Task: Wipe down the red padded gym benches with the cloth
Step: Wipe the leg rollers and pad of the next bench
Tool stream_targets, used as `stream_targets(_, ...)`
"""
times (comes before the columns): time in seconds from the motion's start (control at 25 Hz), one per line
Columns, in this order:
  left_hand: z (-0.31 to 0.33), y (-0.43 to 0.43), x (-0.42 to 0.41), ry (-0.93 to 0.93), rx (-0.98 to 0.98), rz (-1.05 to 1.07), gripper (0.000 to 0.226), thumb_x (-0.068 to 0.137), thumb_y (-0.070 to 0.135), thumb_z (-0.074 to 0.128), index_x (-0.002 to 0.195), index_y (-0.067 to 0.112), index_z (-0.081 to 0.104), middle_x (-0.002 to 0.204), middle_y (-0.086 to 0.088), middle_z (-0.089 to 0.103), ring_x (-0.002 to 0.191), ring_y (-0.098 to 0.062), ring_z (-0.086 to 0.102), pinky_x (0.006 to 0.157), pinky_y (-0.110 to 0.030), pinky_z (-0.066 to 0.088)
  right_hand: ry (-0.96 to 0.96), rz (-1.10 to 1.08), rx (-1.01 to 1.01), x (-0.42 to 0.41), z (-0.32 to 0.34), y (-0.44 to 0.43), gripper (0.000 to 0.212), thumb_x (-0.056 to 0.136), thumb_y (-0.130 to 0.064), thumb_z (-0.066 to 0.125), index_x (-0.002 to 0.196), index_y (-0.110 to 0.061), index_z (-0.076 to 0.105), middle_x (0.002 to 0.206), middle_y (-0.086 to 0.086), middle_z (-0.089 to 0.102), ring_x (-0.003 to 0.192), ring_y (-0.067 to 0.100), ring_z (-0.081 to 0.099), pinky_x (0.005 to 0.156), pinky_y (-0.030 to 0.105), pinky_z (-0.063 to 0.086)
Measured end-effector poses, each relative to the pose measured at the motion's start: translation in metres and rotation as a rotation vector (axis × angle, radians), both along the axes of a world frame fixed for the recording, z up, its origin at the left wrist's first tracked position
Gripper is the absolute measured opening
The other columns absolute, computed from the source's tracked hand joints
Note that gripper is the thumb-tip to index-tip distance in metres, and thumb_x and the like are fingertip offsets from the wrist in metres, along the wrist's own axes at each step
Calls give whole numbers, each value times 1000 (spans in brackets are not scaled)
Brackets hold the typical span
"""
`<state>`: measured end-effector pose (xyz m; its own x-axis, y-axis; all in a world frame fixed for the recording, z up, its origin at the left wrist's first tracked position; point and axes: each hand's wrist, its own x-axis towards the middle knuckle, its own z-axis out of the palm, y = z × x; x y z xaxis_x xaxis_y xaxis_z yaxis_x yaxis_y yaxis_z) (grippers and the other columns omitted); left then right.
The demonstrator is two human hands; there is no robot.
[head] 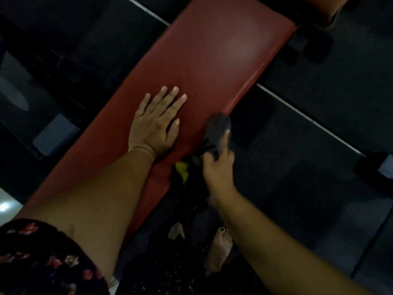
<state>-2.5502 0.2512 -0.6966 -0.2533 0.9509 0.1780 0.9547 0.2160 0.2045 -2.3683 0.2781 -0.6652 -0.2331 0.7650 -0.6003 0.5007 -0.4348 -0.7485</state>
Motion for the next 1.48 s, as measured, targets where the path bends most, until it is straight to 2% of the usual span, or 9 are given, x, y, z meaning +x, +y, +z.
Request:
stream_targets(0.08, -1, 0, -1, -2, 3, -8, 53, 98, 32, 34, 150, 22, 39, 156, -1, 36, 146, -21, 28, 120, -41, 12, -54, -127, -10, -12, -2, 27, 78, 96, -23, 47, 152, -41, -4, 149, 10, 24, 118, 32, 47, 105, 45, 41)
stream_targets(0.2, -4, 1, -2, 23, 13, -27, 52, 98, 32, 35, 149, 22, 40, 155, -3, 39, 144, -22, 31, 118, -43, 16, -156, -35, 42, -27, 5, 16, 86, 93, -28, 49, 151, -42, -13, 157, 9, 12, 117, 38, 48, 101, 45, 44)
stream_targets(0.44, 1, 0, 1, -52, -6, -24, 58, 92, 30, 38, 149, 23, 41, 156, -1, 38, 147, -23, 28, 120, -43, 13, 14, 37, -106, -14, 4, -95, 84, 92, -15, 56, 147, -49, 3, 150, 1, 24, 107, 11, 43, 91, 25, 42)
stream_targets(0.64, 16, -2, -1, -110, -124, -44, 59, 94, 32, 34, 152, 23, 34, 160, 0, 29, 150, -20, 19, 122, -39, 5, 201, -228, -187, -18, -26, -62, 91, 76, -15, 51, 152, -47, 14, 129, 1, 53, 108, 20, 59, 94, 37, 53)
stream_targets(0.84, 30, -20, 0, -227, -165, -155, 52, 103, 28, 41, 153, 20, 31, 161, -1, 24, 150, -18, 16, 121, -32, 4, 211, -182, -139, -24, -28, -119, 95, 66, -33, 54, 148, -54, 14, 146, -6, 38, 120, 22, 53, 101, 40, 49)
stream_targets(1.04, 35, -89, -12, -99, -337, -302, 58, 102, 36, 39, 156, 23, 20, 164, 0, 13, 152, -19, 6, 123, -38, 2, 218, -211, -303, -24, -34, -194, 93, 60, -44, 59, 146, -49, 27, 144, -6, 40, 122, 26, 51, 101, 45, 49)
stream_targets(1.24, 34, -177, -40, -35, -277, -305, 51, 102, 34, 30, 152, 23, 33, 161, -1, 25, 149, -24, 21, 120, -44, 12, -39, -209, -182, -33, -18, -172, 81, 84, -20, 57, 154, -33, 20, 146, 5, 37, 111, 26, 53, 99, 45, 51)
stream_targets(1.4, 21, -242, -46, -28, -212, -263, 53, 99, 36, 30, 148, 20, 42, 155, -6, 38, 142, -29, 35, 115, -49, 23, -123, 7, -63, -44, 17, -247, 81, 95, -26, 50, 154, -41, -3, 152, -2, 15, 98, 25, 52, 90, 46, 51)
stream_targets(1.48, 13, -268, -43, 1, -221, -283, 55, 98, 38, 31, 150, 20, 36, 155, -5, 38, 143, -28, 34, 116, -48, 19, -113, 106, -103, -37, 16, -278, 83, 94, -28, 52, 155, -38, -4, 150, -6, 17, 91, 16, 52, 87, 37, 49)
